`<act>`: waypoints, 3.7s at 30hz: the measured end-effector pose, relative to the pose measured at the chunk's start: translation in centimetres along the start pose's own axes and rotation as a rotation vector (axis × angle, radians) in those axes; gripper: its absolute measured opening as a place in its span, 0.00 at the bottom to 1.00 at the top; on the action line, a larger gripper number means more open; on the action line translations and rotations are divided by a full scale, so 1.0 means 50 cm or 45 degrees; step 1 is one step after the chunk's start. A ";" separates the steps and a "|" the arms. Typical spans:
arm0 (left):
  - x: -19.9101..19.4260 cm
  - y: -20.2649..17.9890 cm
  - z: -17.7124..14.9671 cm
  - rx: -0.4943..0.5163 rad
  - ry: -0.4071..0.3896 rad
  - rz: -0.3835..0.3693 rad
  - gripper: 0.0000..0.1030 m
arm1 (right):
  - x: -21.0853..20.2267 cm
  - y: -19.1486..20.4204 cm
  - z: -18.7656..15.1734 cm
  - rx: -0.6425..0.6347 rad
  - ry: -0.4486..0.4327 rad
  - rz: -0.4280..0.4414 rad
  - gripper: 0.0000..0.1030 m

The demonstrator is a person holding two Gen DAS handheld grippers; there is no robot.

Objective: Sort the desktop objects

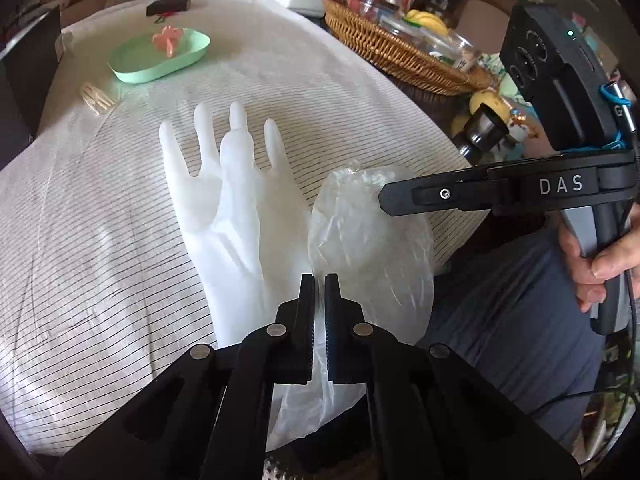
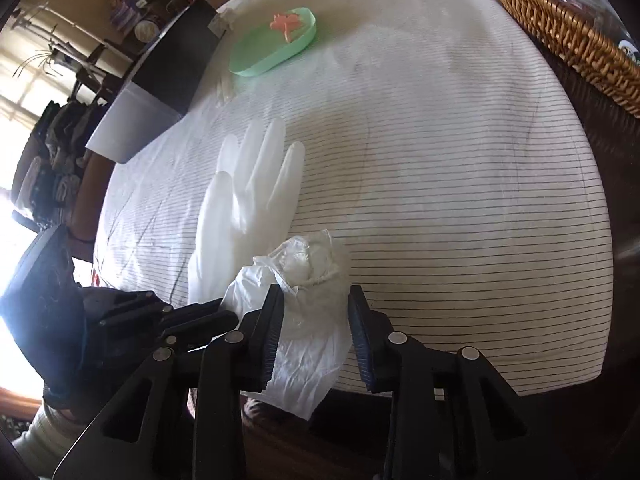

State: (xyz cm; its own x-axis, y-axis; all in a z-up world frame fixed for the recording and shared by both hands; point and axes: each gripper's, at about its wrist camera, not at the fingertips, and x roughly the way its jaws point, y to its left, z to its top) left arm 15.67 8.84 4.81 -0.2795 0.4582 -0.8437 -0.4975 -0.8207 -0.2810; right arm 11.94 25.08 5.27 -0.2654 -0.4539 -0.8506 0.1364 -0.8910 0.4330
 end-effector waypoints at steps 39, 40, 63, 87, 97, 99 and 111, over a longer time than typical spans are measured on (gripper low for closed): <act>-0.125 0.177 0.056 -0.121 -0.140 0.245 0.43 | -0.011 0.061 0.098 -0.031 -0.314 -0.105 0.69; -0.137 0.175 0.045 -0.107 -0.133 0.255 0.43 | -0.023 0.061 0.082 -0.041 -0.318 -0.117 0.69; -0.087 0.037 -0.165 0.067 0.076 -0.021 0.43 | 0.161 0.125 0.099 -0.051 -0.005 0.176 0.68; -0.096 0.061 -0.032 -0.101 -0.099 -0.403 0.43 | 0.177 0.053 0.189 0.090 0.157 0.423 0.70; -0.109 0.105 0.166 -0.074 -0.236 -0.413 0.43 | 0.166 -0.012 0.223 0.345 0.212 0.686 0.70; -0.121 0.114 0.173 -0.063 -0.253 -0.372 0.43 | 0.130 -0.019 0.227 0.326 0.138 0.681 0.70; 0.017 0.176 0.080 -0.065 0.061 0.017 0.48 | 0.119 -0.014 0.182 0.112 0.040 0.274 0.74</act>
State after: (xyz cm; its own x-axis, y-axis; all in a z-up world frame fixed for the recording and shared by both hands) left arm 7.75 3.35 3.47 -0.2456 0.4316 -0.8680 -0.4510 -0.8435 -0.2918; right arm 1.57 23.01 2.62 -0.2094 -0.6346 -0.7440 0.1028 -0.7709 0.6286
